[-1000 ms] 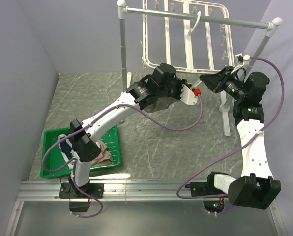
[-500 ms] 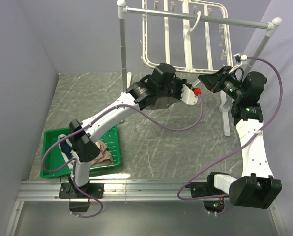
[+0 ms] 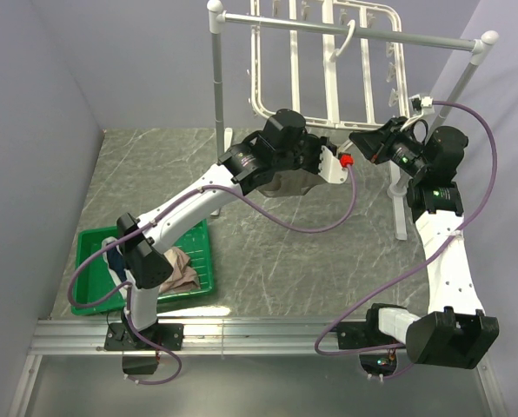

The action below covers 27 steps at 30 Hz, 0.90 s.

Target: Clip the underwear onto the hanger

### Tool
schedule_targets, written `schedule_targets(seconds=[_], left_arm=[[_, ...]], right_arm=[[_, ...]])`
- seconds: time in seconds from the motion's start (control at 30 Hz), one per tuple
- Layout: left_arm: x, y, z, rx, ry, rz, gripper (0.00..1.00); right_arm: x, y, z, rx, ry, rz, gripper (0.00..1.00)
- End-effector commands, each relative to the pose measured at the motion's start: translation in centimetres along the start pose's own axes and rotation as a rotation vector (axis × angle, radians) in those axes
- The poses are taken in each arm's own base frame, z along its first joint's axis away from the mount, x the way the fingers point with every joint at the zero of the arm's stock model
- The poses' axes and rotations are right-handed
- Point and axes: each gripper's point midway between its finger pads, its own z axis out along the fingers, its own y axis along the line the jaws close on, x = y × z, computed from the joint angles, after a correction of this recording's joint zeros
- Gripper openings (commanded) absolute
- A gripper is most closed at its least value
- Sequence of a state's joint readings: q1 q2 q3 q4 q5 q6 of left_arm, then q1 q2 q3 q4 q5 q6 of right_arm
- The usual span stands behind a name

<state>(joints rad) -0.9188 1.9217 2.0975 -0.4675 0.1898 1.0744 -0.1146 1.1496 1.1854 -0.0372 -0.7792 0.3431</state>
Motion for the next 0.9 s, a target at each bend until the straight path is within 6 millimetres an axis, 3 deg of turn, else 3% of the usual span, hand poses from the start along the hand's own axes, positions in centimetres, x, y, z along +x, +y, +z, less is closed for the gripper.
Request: schedule_targets(seconds=[0.0, 0.57, 0.67, 0.7, 0.8, 0.87], left_arm=[[-3.4, 3.0, -2.7, -0.08, -0.098, 0.001, 0.0], [-4.1, 3.6, -2.5, -0.11, -0.111, 0.0, 0.0], [-4.1, 3.7, -2.6, -0.121, -0.114, 0.01, 0.0], [-4.0, 3.8, -2.7, -0.127, -0.11, 0.013, 0.0], [-4.1, 4.0, -2.7, -0.131, -0.114, 0.011, 0.0], [-4.1, 3.9, -2.6, -0.13, -0.113, 0.008, 0.0]], right_arm=[[3.2, 0.3, -0.1, -0.019, 0.111, 0.068, 0.0], [3.4, 0.8, 0.1, -0.016, 0.118, 0.047, 0.01], [3.3, 0.9, 0.1, -0.016, 0.121, 0.06, 0.11], [3.3, 0.8, 0.1, -0.016, 0.122, 0.063, 0.21], [3.1, 1.0, 0.0, -0.017, 0.118, 0.069, 0.34], [3.0, 1.3, 0.0, -0.026, 0.119, 0.075, 0.38]])
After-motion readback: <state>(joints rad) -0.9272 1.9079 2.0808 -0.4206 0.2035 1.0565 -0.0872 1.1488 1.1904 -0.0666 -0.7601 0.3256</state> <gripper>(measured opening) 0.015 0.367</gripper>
